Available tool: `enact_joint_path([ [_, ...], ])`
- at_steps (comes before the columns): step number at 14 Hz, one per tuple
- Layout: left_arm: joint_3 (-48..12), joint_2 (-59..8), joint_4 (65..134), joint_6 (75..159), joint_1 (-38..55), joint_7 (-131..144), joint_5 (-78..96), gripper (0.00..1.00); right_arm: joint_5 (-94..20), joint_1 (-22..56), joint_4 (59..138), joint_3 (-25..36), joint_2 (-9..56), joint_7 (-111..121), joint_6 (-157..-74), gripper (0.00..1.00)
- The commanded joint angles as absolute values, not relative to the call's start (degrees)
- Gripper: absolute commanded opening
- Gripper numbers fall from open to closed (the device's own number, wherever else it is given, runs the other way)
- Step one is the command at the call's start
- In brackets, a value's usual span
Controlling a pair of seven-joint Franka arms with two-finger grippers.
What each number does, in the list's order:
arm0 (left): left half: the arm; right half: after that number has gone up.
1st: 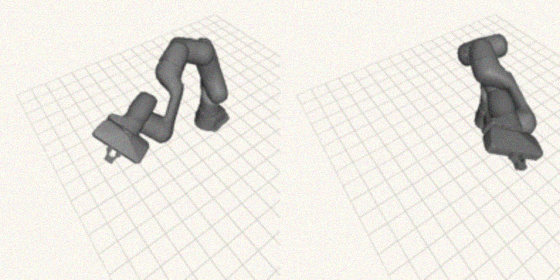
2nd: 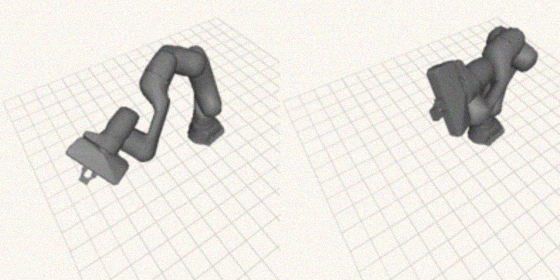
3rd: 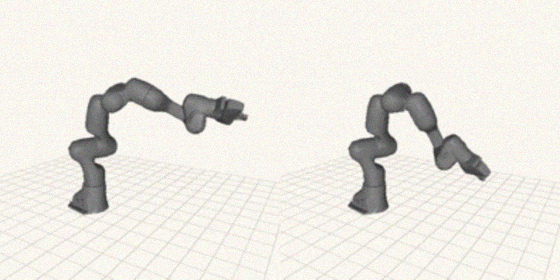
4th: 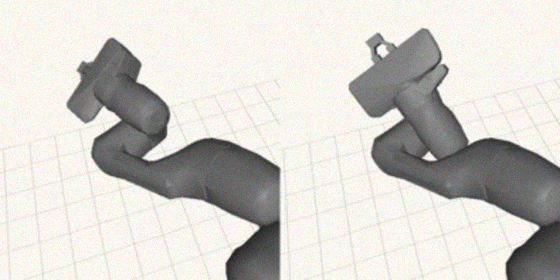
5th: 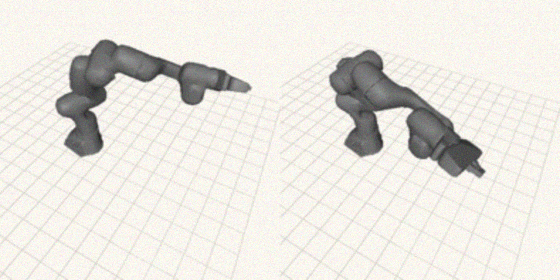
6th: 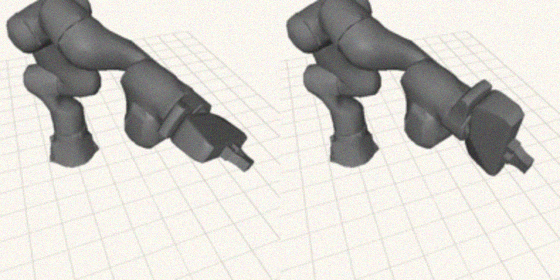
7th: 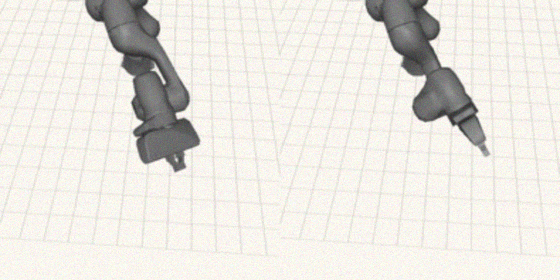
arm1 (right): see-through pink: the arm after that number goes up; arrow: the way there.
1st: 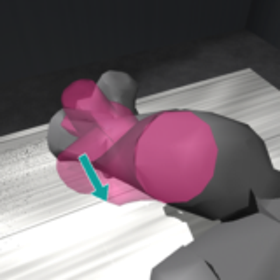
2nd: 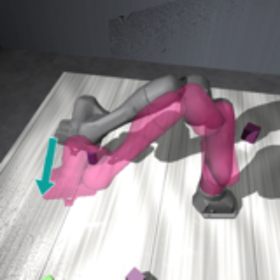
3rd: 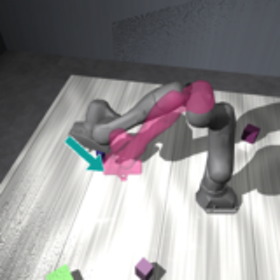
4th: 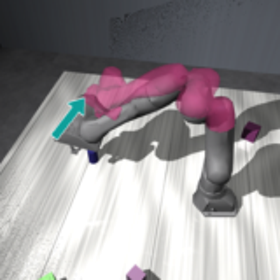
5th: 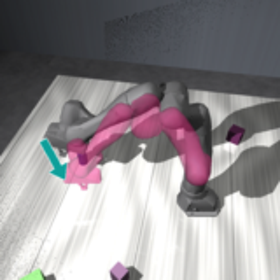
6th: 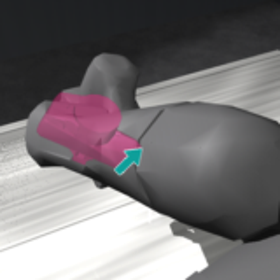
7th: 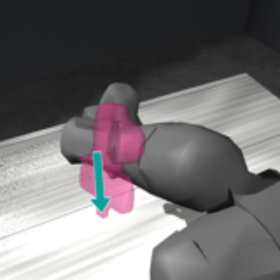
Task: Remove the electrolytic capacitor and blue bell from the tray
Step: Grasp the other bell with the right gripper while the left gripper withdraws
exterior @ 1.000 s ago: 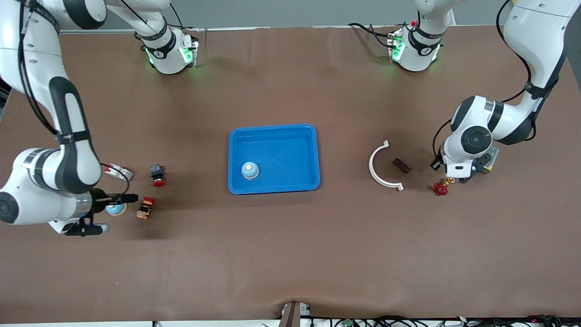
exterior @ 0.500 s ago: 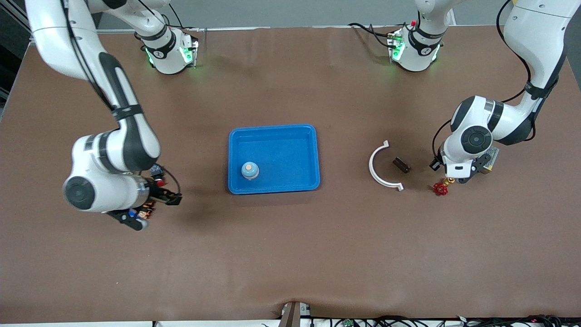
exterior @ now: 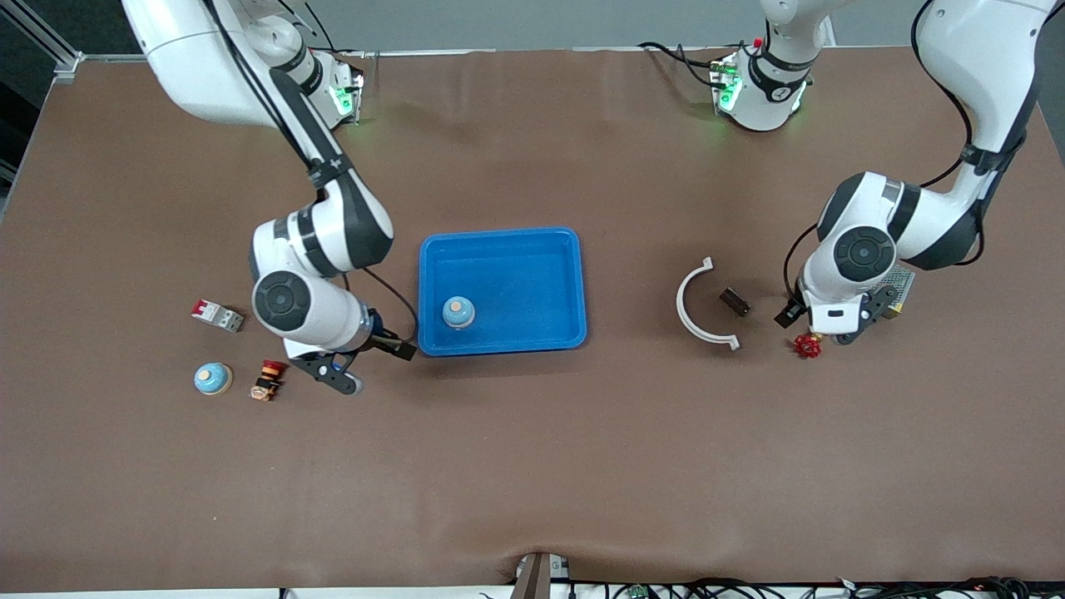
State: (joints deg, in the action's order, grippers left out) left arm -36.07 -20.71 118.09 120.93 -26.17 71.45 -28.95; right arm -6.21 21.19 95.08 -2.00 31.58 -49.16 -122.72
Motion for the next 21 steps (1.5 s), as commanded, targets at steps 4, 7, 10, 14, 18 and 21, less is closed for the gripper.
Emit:
enact_joint_path([
  [4, -39.72, -20.04, 99.35, 109.26, -26.72, 62.34, -24.27, 1.0, -6.5, 26.19, 99.66, -1.67, 31.11, -57.12, -130.5, 1.0],
  [7, -39.73, -20.39, 89.94, 107.06, -27.07, 51.98, -22.41, 1.0, -6.5, 27.59, 105.1, -1.67, 31.11, -58.7, -137.96, 1.0],
  [10, -39.55, -19.69, 85.53, 102.85, -28.21, 40.73, -22.5, 1.0, -6.59, 28.39, 107.66, -1.67, 31.29, -59.67, -141.06, 1.0],
  [14, -40.16, -19.43, 78.4, 93.97, -28.3, 25.87, -22.5, 1.0, -6.59, 31.19, 107.58, -1.67, 33.04, -63.8, -141.94, 1.0],
  [18, -41.04, -14.16, 78.49, 93.08, -28.13, 19.95, -21.1, 1.0, -6.68, 32.78, 107.67, -1.67, 36.21, -64.34, -145.54, 1.0],
  [21, -37.91, -10.03, 78.92, 92.29, -23.15, 19.69, -19.17, 1.0, -6.68, 32.61, 107.67, -1.67, 36.21, -64.34, -145.46, 1.0],
])
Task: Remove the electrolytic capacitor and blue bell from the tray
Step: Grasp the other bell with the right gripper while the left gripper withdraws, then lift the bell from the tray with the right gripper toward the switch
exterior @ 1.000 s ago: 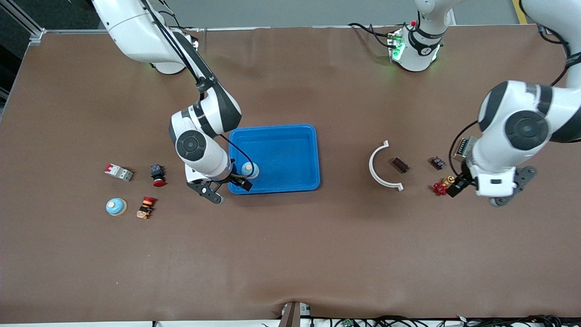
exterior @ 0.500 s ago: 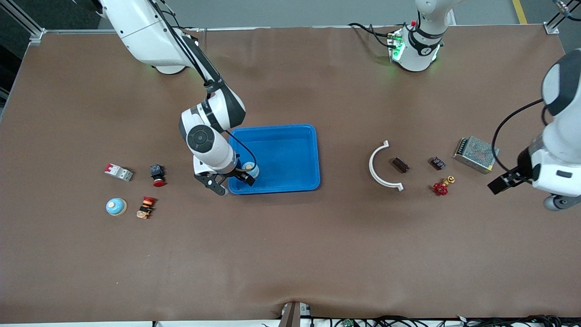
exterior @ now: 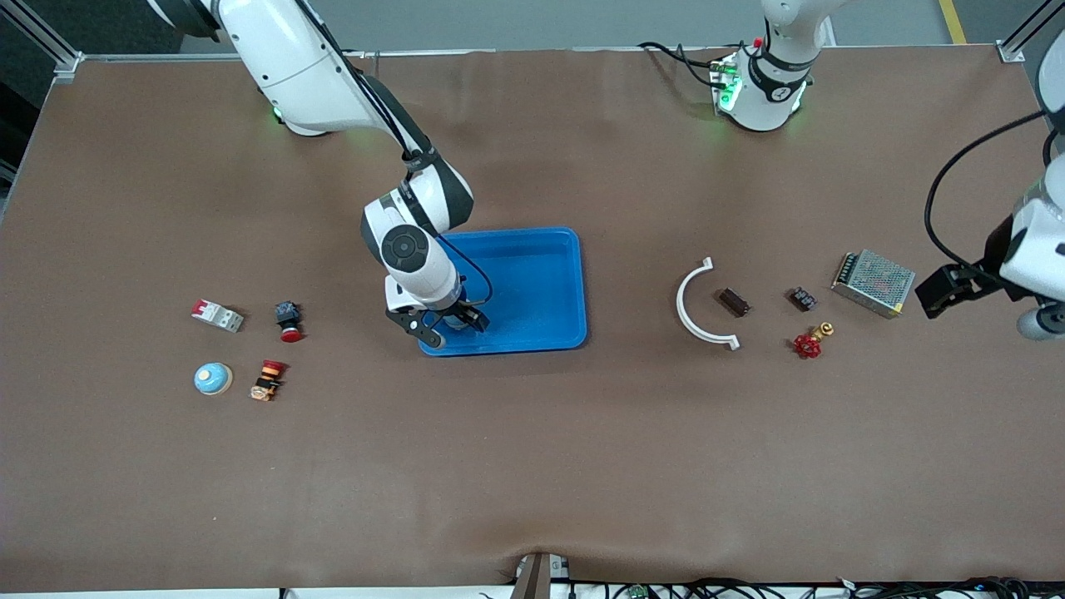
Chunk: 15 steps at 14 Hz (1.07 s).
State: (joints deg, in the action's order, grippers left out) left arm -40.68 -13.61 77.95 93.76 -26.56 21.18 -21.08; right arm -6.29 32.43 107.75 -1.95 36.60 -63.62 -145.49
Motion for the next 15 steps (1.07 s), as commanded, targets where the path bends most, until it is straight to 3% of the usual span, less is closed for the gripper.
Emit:
enact_joint_path([
  [1, -32.57, -8.19, 78.93, 91.15, -18.59, 19.69, -17.25, 1.0, -6.68, 32.61, 107.67, -1.58, 36.21, -64.34, -145.37, 1.0],
  [2, -25.82, -6.61, 79.36, 90.27, -13.41, 19.43, -14.18, 1.0, -6.68, 32.52, 107.67, -1.58, 36.21, -64.34, -145.28, 1.0],
  [3, -19.92, -5.55, 79.63, 88.87, -9.36, 18.64, -10.76, 1.0, -6.68, 32.52, 107.67, -1.58, 36.21, -64.25, -145.28, 0.91],
  [5, -14.7, -3.0, 81.29, 87.54, -6.34, 12.78, -8.53, 1.0, -6.68, 32.61, 107.58, -1.67, 36.21, -64.25, -144.76, 0.27],
  [6, -11.11, -1.16, 83.04, 87.45, -3.72, 10.74, -8.26, 1.0, -6.68, 32.61, 107.4, -1.67, 36.21, -64.42, -144.76, 0.0],
  [8, -2.76, 2.18, 86.91, 87.45, 2.0, 8.53, -3.89, 1.0, -6.77, 32.17, 106.97, -1.67, 36.21, -65.74, -144.67, 0.0],
  [9, -1.68, 3.33, 88.14, 87.45, 2.98, 8.44, -3.26, 1.0, -6.77, 31.99, 106.79, -1.67, 36.21, -65.74, -144.58, 0.0],
  [12, -2.46, 6.15, 90.09, 87.19, 2.9, 8.44, -3.08, 1.0, -6.94, 31.12, 103.73, -1.67, 35.86, -65.65, -139.25, 0.0],
  [15, -2.81, 5.98, 89.91, 86.4, 3.07, 8.35, -2.99, 1.0, -6.94, 27.79, 96.09, -1.67, 35.6, -61.55, -124.85, 0.0],
])
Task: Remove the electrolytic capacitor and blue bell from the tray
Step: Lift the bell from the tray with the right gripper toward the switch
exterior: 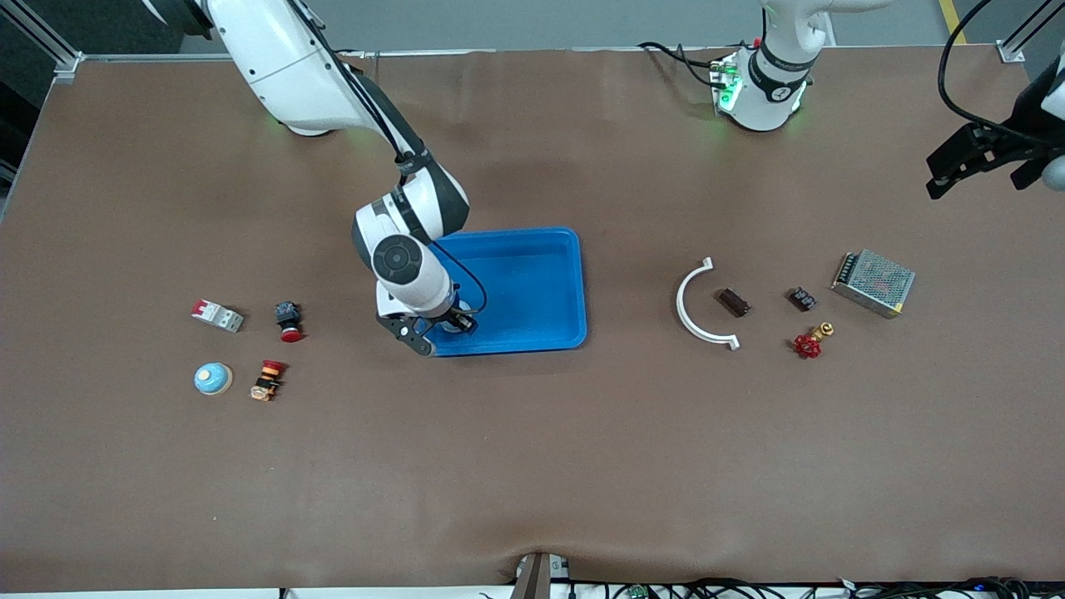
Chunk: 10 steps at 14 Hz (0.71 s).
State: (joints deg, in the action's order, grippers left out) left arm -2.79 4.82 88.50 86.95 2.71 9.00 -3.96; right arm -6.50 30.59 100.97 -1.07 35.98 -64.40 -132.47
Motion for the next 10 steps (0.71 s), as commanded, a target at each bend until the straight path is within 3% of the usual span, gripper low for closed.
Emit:
enact_joint_path([
  [1, -4.12, 5.72, 89.91, 86.05, 3.08, 8.52, -3.08, 1.0, -7.03, 25.86, 94.67, -1.76, 35.42, -57.26, -121.41, 0.0],
  [6, -6.06, 5.19, 89.74, 86.04, 2.64, 9.58, -3.78, 1.0, -7.91, 17.25, 95.18, -1.41, 30.25, -36.86, -111.2, 0.0],
  [10, -5.98, 5.27, 89.82, 84.64, 2.37, 9.67, -3.08, 1.0, -5.02, 12.49, 101.41, -1.05, 18.22, -26.31, -104.34, 0.0],
])
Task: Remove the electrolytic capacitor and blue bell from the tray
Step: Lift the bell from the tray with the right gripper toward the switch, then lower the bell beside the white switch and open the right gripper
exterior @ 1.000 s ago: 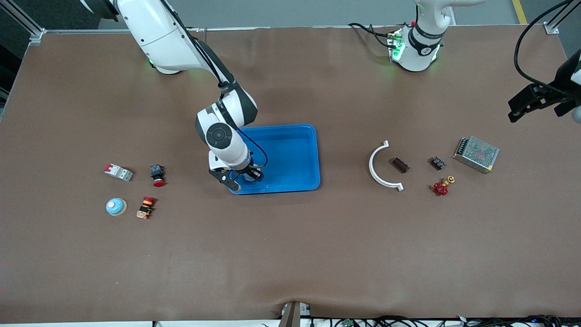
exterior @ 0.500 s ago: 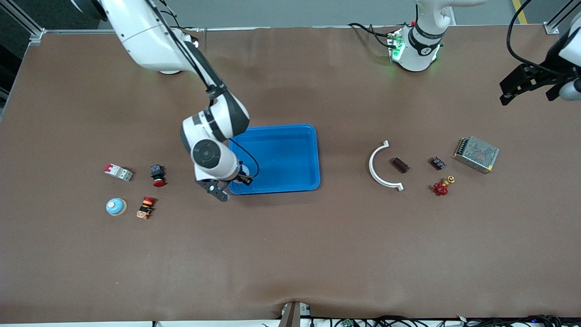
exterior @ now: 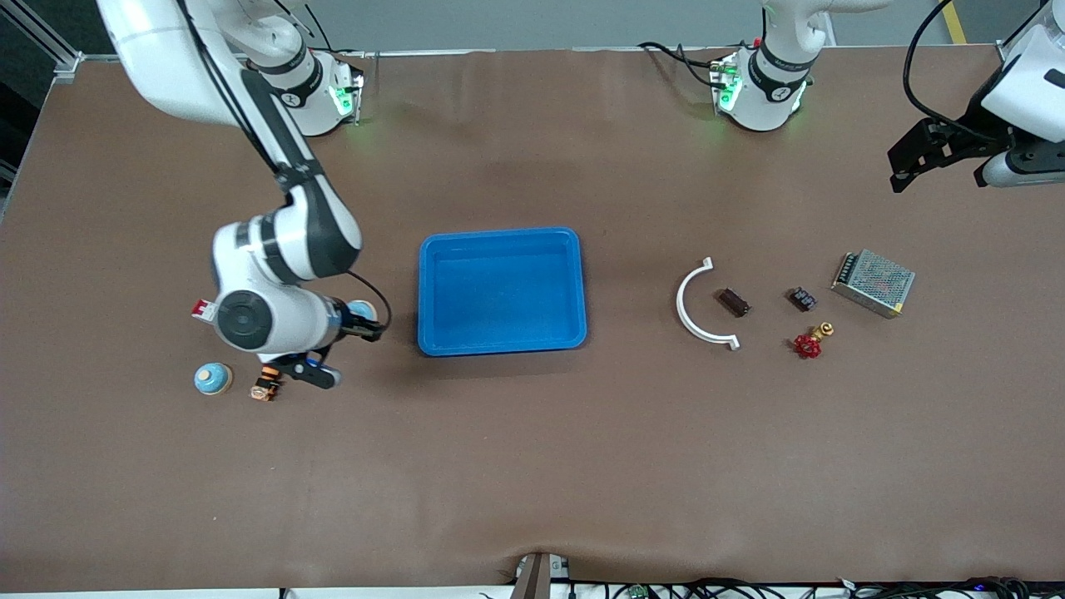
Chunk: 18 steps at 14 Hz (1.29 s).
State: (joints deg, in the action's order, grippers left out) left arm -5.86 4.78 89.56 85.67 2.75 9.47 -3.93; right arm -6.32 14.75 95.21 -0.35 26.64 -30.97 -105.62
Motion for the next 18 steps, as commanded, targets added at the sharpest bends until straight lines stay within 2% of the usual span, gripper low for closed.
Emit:
enact_joint_path([
  [1, -6.06, 5.27, 89.74, 84.38, 2.37, 9.67, -2.99, 1.0, -4.23, 11.09, 102.99, -1.05, 15.84, -23.76, -103.37, 0.0],
  [4, -5.98, 5.27, 89.82, 84.29, 2.29, 9.67, -2.99, 1.0, -3.43, 5.47, 109.58, -1.05, 9.69, -15.06, -103.88, 0.0],
  [7, -5.71, 5.36, 89.82, 84.2, 2.29, 9.49, -2.99, 1.0, -2.64, 2.55, 118.01, -1.05, 4.93, -10.3, -109.49, 0.0],
  [13, -5.54, 5.54, 89.74, 83.59, 1.94, 8.97, -2.99, 1.0, -2.2, -8.06, 130.94, -1.05, 4.74, 5.33, -126.98, 0.0],
  [18, -5.54, 5.45, 89.65, 83.41, 1.76, 8.79, -2.99, 1.0, -2.2, -15.98, 131.92, -1.05, 6.77, 14.84, -128.41, 0.0],
])
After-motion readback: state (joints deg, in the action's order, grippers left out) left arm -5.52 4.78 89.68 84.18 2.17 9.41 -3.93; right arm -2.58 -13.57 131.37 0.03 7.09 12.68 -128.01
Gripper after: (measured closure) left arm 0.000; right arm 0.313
